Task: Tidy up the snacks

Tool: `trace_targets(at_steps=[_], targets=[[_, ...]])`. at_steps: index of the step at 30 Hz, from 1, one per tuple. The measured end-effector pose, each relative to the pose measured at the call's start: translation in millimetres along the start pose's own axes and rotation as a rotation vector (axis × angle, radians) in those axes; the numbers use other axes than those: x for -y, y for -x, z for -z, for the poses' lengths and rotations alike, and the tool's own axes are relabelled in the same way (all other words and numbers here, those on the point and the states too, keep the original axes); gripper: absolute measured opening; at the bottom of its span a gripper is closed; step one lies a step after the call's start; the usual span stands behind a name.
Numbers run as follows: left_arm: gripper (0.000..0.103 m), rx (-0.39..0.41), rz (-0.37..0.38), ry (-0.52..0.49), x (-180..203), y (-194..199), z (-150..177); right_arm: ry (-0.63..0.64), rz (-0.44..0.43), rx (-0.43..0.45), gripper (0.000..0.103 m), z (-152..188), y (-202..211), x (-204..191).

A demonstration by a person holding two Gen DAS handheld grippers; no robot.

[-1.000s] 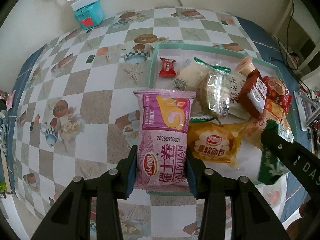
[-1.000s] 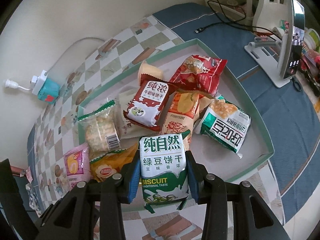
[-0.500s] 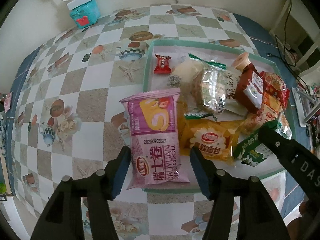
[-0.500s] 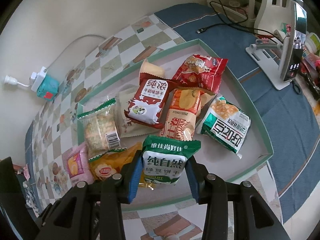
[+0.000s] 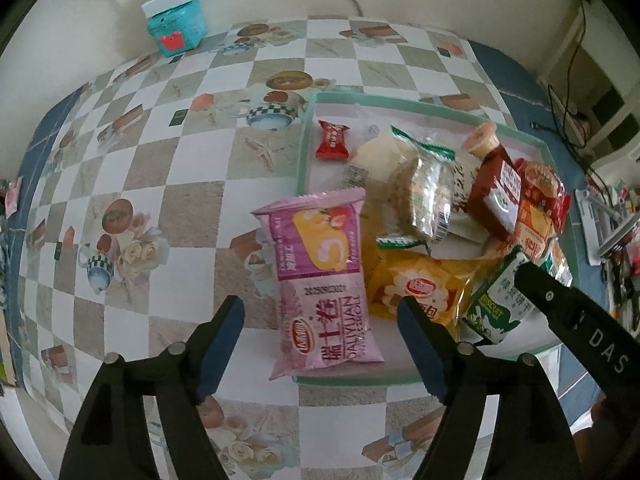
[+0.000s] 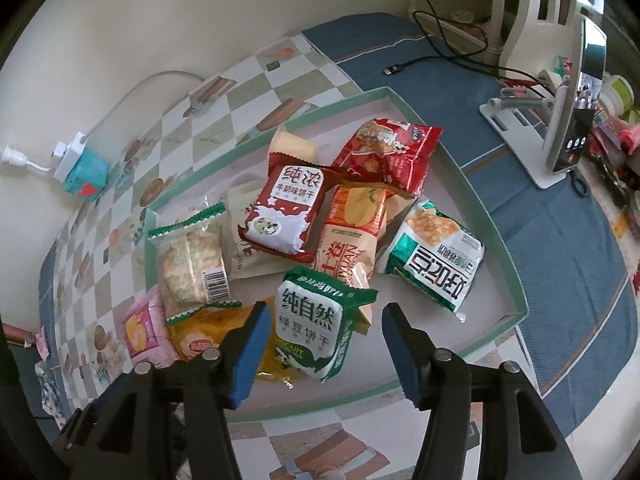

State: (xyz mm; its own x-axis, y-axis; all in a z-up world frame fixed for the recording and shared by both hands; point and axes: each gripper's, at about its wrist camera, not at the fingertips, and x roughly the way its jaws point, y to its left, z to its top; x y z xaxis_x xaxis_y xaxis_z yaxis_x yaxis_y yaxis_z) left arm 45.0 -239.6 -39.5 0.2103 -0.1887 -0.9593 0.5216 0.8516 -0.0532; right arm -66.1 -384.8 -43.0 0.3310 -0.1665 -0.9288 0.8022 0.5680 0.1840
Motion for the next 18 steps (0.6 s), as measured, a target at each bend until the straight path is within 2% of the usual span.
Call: trace_targets(at_steps=[2, 6, 7, 8, 11, 12, 13, 14, 16, 18], targets=[[0.081, 0.0, 0.012, 0.019, -6, 1, -1, -0.004, 0.003, 0.003, 0.074, 0, 0, 1], [0.083, 0.006, 0.032, 0.056, -18, 6, -2, -0.005, 0.01, 0.006, 0.077, 0, 1, 2], [0.083, 0.008, 0.036, 0.064, -21, 7, -2, -0.004, 0.012, 0.007, 0.08, 0, 1, 2], [0.083, 0.012, 0.042, 0.075, -24, 10, -2, -0.004, 0.013, 0.011, 0.087, 0, 1, 3], [0.084, 0.022, 0.054, 0.108, -34, 14, -3, -0.003, 0.009, 0.016, 0.093, 0, 2, 3], [0.087, 0.025, 0.056, 0.118, -37, 16, -3, -0.002, 0.008, 0.018, 0.097, 1, 3, 3], [0.094, 0.028, 0.057, 0.129, -41, 17, -4, 0.001, 0.008, 0.021, 0.097, 1, 3, 3], [0.097, 0.036, 0.055, 0.146, -46, 19, -4, 0.004, 0.009, 0.021, 0.097, 2, 3, 3], [0.098, 0.051, 0.046, 0.172, -53, 21, -3, 0.015, 0.006, 0.019, 0.103, 3, 3, 2], [0.098, 0.062, 0.03, 0.196, -61, 23, -3, 0.02, 0.004, 0.025, 0.103, 5, 4, 0]])
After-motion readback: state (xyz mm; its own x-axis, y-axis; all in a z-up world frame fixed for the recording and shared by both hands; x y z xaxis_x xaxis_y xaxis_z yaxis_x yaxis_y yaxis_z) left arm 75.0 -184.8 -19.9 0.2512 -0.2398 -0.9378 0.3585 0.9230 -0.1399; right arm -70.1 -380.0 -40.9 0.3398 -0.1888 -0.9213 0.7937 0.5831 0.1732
